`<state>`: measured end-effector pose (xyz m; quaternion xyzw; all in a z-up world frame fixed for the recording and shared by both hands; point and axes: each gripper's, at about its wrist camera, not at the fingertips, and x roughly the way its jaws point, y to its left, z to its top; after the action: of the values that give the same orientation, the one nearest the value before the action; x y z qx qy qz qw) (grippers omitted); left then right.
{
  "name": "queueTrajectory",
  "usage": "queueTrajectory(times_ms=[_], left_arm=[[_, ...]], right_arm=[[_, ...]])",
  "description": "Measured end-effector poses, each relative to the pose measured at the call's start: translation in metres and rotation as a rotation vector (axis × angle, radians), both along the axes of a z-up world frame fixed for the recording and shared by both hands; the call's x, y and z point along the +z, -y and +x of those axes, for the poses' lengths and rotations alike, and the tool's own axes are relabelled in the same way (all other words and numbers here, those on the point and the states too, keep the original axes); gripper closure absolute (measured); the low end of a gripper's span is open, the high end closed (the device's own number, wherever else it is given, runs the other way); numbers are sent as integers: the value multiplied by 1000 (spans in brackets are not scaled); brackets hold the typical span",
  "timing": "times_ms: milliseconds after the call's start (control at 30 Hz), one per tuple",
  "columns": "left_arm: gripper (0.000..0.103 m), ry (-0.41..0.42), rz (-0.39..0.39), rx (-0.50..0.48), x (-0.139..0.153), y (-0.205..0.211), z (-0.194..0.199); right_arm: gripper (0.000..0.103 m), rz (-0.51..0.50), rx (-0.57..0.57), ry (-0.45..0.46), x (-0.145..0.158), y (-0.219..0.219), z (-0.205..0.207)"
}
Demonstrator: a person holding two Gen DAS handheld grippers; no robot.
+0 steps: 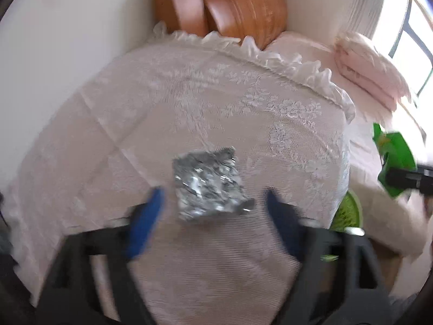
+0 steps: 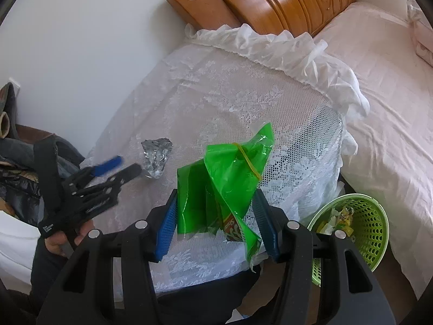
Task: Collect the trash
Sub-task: 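Grasp the silver foil blister pack with the left gripper while the right gripper holds the wrapper, then carry both items over the green wastebasket and open both grippers to drop them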
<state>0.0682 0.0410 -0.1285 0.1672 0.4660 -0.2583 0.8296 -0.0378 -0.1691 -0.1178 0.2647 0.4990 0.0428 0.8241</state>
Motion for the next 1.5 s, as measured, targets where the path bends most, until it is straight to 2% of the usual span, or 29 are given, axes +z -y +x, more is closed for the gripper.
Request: queueTrajectory(times_ms=[100,167,200,300,433,533,667,733,800,933,1067,1167,1367,1500], left_arm=[[8,65,58,-215,12,-1,-1],[8,94,112,-357,16,2,3],[8,95,140,-458,17,4,8],[8,57,193,-668,15,11,20],[8,-6,219,-915,4,22,34],[8,-55,249,-1035,-15,33,45],[8,-129,263,-1097,-38,46,52],[12,-140,256,-1118,-43,46,50],[24,-143,248,-1135,-48,41,44],[31,-103,246,-1091,-54,32,36],[38,-94,179,-950,-40,22,35],[38,-45,132,-780,-29,18,36],[38,-18,67,-368,-2,16,31],[38,1,43,-164,27,27,23]], right_arm=[[48,0,-25,-5,1,-2,-6],[48,4,-60,-13,0,-3,-10],[48,8,-77,-18,-1,-3,-12],[48,26,-136,-46,-6,-8,-17],[48,20,-197,-89,-12,-18,-19],[48,32,-235,-108,-15,-25,-19],[48,24,-269,-122,-13,-33,-19],[48,18,-287,-122,-11,-34,-20],[48,14,-303,-124,-10,-33,-20],[48,16,-309,-119,-10,-32,-19],[48,15,-276,-103,-9,-33,-13],[48,19,-237,-79,-7,-34,-5],[48,25,-169,-25,1,-28,5],[48,14,-149,13,12,-13,-2]])
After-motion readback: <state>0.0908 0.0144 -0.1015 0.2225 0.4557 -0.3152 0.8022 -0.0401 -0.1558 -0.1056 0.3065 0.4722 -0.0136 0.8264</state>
